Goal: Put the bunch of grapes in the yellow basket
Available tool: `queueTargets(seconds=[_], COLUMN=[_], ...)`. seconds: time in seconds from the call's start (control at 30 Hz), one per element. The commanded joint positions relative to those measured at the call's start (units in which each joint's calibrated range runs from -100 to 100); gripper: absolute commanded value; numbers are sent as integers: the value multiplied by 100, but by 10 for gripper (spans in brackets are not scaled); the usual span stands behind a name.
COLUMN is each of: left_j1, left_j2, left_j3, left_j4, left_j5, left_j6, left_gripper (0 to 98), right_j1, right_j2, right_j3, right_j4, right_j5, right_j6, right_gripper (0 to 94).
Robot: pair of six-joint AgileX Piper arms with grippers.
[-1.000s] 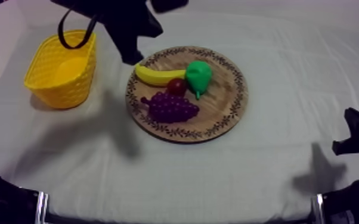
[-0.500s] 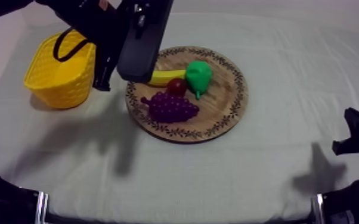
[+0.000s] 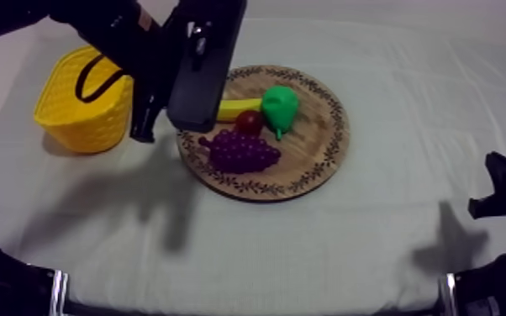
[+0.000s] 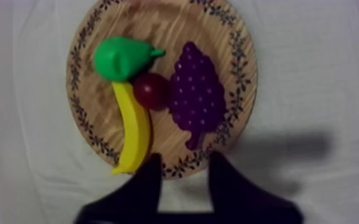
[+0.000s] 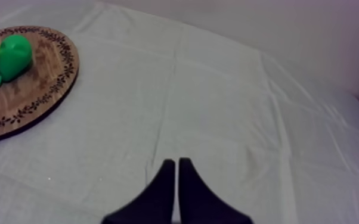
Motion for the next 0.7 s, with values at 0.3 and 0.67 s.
queueTargets(seconds=[0.3,0.67], left_j1=[-68,2], left_j2=[-50,145], left_j3=[518,646], left_j4=[-19,-30], left_j5=[-315,-597], left_j6=[57,167], left_gripper=[933,936], right_j1=[0,0], right_j2=[2,2], right_j3=[-1,-1], right_j4=[-1,-1], right_j5=[-10,-10], right_j6=[1,1], right_gripper=[3,3])
